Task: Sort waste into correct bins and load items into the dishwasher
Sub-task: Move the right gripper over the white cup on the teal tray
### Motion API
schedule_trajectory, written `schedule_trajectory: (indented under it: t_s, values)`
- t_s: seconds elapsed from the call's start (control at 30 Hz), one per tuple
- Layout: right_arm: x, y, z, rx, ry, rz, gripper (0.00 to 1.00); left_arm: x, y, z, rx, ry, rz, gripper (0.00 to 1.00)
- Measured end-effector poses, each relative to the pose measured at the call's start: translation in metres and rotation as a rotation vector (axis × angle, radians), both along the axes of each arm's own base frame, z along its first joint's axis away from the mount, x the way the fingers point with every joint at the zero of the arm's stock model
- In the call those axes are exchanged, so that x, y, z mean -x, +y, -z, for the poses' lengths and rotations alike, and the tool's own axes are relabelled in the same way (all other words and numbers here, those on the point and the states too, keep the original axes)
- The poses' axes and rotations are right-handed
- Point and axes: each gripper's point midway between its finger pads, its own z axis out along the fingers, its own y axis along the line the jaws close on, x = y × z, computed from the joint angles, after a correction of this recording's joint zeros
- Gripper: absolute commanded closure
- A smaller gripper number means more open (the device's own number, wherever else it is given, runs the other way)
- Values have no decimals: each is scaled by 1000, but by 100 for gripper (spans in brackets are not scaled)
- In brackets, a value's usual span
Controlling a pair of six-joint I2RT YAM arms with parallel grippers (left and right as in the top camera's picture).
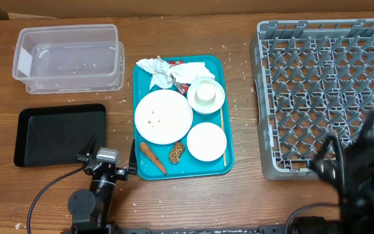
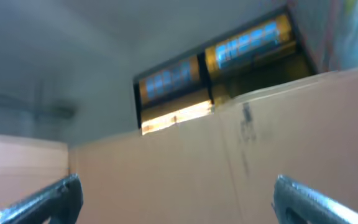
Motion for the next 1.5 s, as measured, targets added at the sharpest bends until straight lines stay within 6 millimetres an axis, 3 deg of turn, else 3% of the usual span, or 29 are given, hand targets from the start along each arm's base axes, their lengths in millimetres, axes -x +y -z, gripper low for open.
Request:
schedule_trajectory:
  t_s: [0.13, 0.23, 0.3, 0.37, 0.5, 0.63, 0.8, 0.87, 0.93, 1.2, 1.5]
  values:
    - [-55, 26, -20, 137, 227, -94, 0, 0, 0, 0, 0, 0, 0, 0]
    - [-106, 47, -18, 246, 463, -202, 0, 0, 0, 0, 0, 0, 0, 0]
    - [-130, 58, -12, 286, 583, -255, 0, 0, 0, 0, 0, 0, 0, 0]
    - [-158, 70, 5, 336, 743, -305, 0, 0, 0, 0, 0, -1, 0, 0]
    - [-193, 96, 35, 424, 926, -319, 0, 0, 0, 0, 0, 0, 0, 0]
    - [-222, 135, 90, 581, 1082, -232, 0, 0, 0, 0, 0, -1, 0, 0]
    - [-228, 188, 166, 746, 1233, -260, 0, 0, 0, 0, 0, 0, 0, 0]
    - [-225, 199, 196, 796, 1306, -279, 0, 0, 0, 0, 0, -1, 0, 0]
    - [-228, 205, 214, 817, 1341, -284, 0, 0, 0, 0, 0, -1, 0, 0]
    - [-250, 196, 291, 743, 1579, -133, 0, 0, 0, 0, 0, 0, 0, 0]
    - [-249, 195, 351, 669, 1763, -44, 1, 0, 0, 0, 0, -1, 0, 0]
